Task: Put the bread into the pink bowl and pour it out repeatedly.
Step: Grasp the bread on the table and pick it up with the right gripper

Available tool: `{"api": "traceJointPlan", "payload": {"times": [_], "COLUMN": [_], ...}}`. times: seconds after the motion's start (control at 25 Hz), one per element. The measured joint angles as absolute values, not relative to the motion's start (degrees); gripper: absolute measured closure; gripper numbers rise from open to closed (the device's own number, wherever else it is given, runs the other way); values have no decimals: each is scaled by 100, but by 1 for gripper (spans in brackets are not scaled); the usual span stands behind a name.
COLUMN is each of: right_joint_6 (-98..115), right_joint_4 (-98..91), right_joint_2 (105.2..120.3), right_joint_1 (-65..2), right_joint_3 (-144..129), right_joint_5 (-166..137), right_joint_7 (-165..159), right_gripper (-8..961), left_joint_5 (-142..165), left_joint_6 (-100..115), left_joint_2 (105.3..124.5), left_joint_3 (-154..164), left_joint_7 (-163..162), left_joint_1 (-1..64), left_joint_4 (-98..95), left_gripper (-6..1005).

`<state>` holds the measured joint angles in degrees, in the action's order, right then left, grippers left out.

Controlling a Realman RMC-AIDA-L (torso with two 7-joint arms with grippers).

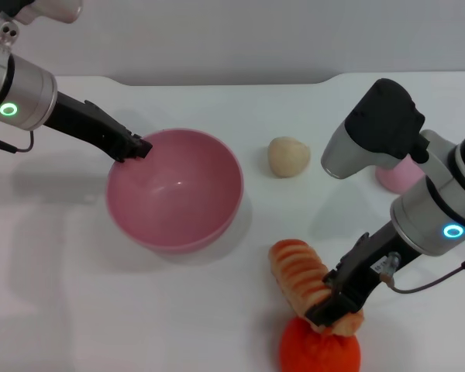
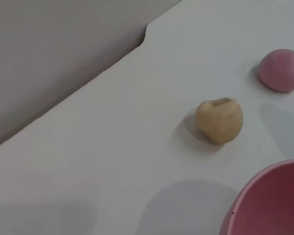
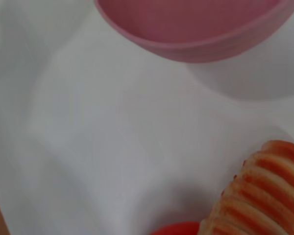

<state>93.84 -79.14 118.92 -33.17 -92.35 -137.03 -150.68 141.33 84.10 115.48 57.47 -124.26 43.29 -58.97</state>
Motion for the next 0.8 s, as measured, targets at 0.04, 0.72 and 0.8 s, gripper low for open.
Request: {"api": "traceJointPlan", "payload": {"times": [0.04,0.72,0.8], "right_joint_6": [9360,9211,9182], "right_joint_4": [-7906,-7632,-7626], "right_joint_2": [11892,11892,11889], "right_joint_1": [-3323,-3403,-3401], "right_joint_3": [-9237,-9415,-9421], "right_joint_5": [-13703,-13702,-13702], "right_joint_7": [-15068,-15055,-15055], "right_gripper": [412,559,574], "left_joint_5": [14133,14133,14133], "left_joint_6": [8408,8358,8358], "left_joint_2": [11545,11514,11513], "left_joint_3": [5747,5739,5737], "left_joint_7": [-12424,-12362,-12361], "left_joint_1": [4331,4289,4284], "left_joint_4": [-5897,-5897,-5897], "left_gripper": [956,956,956]}}
